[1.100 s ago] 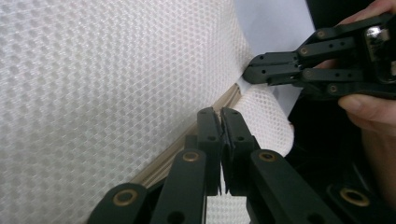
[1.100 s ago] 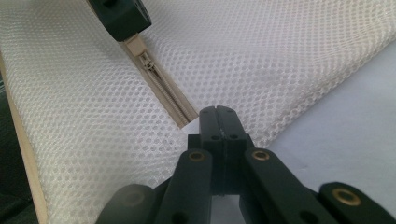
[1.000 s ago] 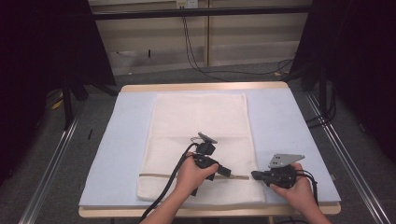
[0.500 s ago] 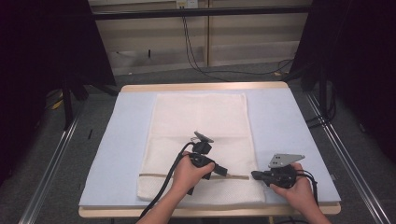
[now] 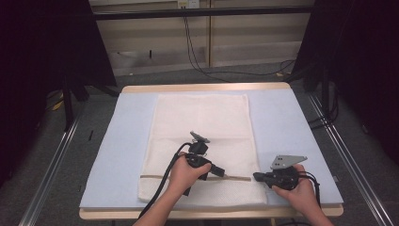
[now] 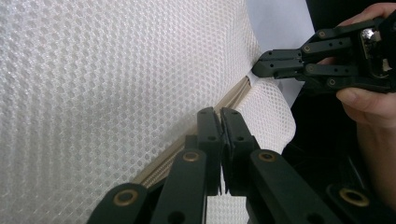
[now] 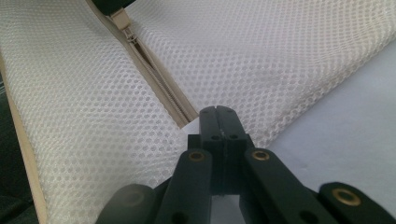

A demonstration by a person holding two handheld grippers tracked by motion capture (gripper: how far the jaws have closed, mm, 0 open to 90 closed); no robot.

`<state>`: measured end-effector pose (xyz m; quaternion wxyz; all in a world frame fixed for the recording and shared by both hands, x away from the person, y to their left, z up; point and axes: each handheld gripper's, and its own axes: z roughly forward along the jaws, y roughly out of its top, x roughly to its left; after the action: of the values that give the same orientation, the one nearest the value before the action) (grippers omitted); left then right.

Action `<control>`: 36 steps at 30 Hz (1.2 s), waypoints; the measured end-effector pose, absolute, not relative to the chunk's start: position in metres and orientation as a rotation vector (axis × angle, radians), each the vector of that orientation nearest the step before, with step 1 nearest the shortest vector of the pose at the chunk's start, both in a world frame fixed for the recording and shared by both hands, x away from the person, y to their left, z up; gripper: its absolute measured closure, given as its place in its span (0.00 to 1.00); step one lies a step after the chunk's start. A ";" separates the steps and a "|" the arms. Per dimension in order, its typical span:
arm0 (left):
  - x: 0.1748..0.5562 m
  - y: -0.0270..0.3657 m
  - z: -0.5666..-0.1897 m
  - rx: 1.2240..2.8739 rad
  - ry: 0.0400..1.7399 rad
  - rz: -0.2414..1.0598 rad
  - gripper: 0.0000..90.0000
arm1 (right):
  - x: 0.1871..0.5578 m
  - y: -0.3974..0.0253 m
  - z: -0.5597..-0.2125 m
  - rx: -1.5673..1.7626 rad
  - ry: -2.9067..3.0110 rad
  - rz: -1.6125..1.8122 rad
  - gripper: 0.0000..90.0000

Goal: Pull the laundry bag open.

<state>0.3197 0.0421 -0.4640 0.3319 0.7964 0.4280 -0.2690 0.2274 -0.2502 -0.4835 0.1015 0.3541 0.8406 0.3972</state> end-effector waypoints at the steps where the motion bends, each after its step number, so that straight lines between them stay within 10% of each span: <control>1: 0.320 0.042 -0.464 2.083 1.114 -0.705 0.97 | 0.227 -0.250 -0.483 1.047 2.483 1.172 1.00; 36: 0.321 0.086 -0.461 2.052 1.159 -0.679 0.97 | 0.227 -0.251 -0.484 1.058 2.480 1.184 1.00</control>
<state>0.3210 0.0858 -0.4609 0.3378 0.7875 0.4448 -0.2604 0.2275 -0.2512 -0.4840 0.0981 0.3576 0.8382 0.4000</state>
